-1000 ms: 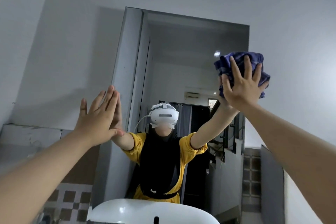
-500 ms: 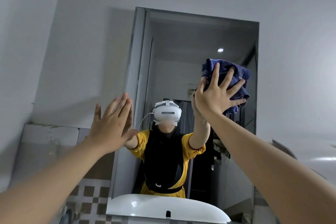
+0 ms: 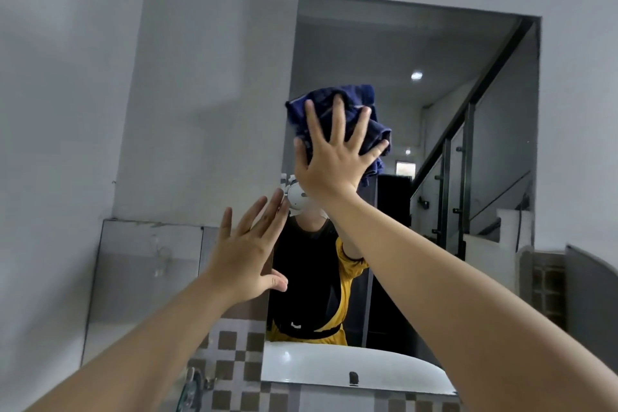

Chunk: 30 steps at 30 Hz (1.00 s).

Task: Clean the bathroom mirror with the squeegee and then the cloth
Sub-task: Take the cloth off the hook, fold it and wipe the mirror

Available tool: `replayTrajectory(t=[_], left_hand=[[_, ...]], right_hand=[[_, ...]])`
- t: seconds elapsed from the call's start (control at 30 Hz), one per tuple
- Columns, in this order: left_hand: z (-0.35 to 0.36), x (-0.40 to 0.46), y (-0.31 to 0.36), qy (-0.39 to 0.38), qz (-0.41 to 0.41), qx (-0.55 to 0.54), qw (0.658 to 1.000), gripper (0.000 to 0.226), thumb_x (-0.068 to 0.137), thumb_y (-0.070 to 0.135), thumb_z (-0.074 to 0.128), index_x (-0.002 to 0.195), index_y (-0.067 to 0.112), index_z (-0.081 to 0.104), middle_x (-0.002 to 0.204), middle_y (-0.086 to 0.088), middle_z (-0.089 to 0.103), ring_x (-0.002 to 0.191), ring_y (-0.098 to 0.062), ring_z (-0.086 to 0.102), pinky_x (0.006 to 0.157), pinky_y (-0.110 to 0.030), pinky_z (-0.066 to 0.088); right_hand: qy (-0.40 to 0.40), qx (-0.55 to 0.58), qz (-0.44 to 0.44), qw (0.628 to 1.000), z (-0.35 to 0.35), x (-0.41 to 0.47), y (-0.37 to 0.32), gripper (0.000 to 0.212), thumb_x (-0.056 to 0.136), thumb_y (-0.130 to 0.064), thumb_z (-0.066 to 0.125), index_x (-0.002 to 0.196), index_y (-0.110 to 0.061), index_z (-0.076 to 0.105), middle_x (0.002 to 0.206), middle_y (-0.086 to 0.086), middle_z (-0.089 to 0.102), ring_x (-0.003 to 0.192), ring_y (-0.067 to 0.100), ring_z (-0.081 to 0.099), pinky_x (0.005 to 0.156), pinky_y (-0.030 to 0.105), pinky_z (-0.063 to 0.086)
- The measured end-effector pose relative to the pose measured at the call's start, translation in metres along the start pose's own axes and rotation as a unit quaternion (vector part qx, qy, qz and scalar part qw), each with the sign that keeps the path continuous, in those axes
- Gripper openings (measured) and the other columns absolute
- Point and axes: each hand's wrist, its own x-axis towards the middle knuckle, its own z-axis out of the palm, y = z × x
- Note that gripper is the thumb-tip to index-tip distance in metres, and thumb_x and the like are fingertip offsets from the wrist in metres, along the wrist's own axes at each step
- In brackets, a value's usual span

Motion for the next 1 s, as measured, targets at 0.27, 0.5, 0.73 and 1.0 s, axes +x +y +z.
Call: replayTrajectory(t=[0.27, 0.5, 0.73, 1.0], left_hand=[[0.002, 0.001, -0.002, -0.008, 0.003, -0.009, 1.0, 0.128, 0.064, 0.071, 0.061, 0.134, 0.027, -0.037, 0.145, 0.006, -0.041, 0.136, -0.018, -0.03, 0.103, -0.051, -0.015], [0.002, 0.001, 0.002, -0.021, -0.015, -0.013, 1.0, 0.13, 0.064, 0.067, 0.065, 0.138, 0.026, -0.034, 0.145, 0.007, -0.042, 0.136, -0.019, -0.028, 0.104, -0.052, -0.013], [0.004, 0.002, 0.002, -0.015, -0.014, 0.009, 1.0, 0.136, 0.055, 0.071, 0.066, 0.14, 0.027, -0.03, 0.149, 0.009, -0.037, 0.138, -0.019, -0.021, 0.103, -0.054, -0.006], [0.003, 0.002, 0.009, -0.023, -0.037, 0.009, 0.999, 0.139, 0.055, 0.074, 0.064, 0.133, 0.027, -0.041, 0.14, 0.011, -0.049, 0.137, -0.019, -0.025, 0.108, -0.056, -0.004]], right_hand=[[0.016, -0.059, -0.167, 0.984, 0.002, -0.01, 0.026, 0.055, 0.092, -0.055, 0.037, 0.145, -0.044, 0.033, 0.159, 0.001, 0.026, 0.145, 0.044, 0.013, 0.104, 0.076, 0.007], [0.008, -0.093, -0.159, 0.983, -0.011, -0.022, 0.089, 0.058, 0.09, -0.059, 0.041, 0.145, -0.046, 0.031, 0.158, 0.0, 0.027, 0.145, 0.044, 0.013, 0.102, 0.078, 0.007], [0.0, -0.105, -0.032, 0.994, -0.036, -0.024, 0.178, 0.06, 0.09, -0.062, 0.03, 0.147, -0.049, 0.019, 0.16, 0.0, 0.019, 0.146, 0.042, 0.007, 0.105, 0.075, 0.0], [0.018, -0.06, 0.209, 0.976, -0.048, -0.05, 0.256, 0.06, 0.09, -0.054, 0.031, 0.146, -0.049, 0.013, 0.162, -0.002, 0.008, 0.147, 0.036, 0.002, 0.108, 0.073, 0.007]])
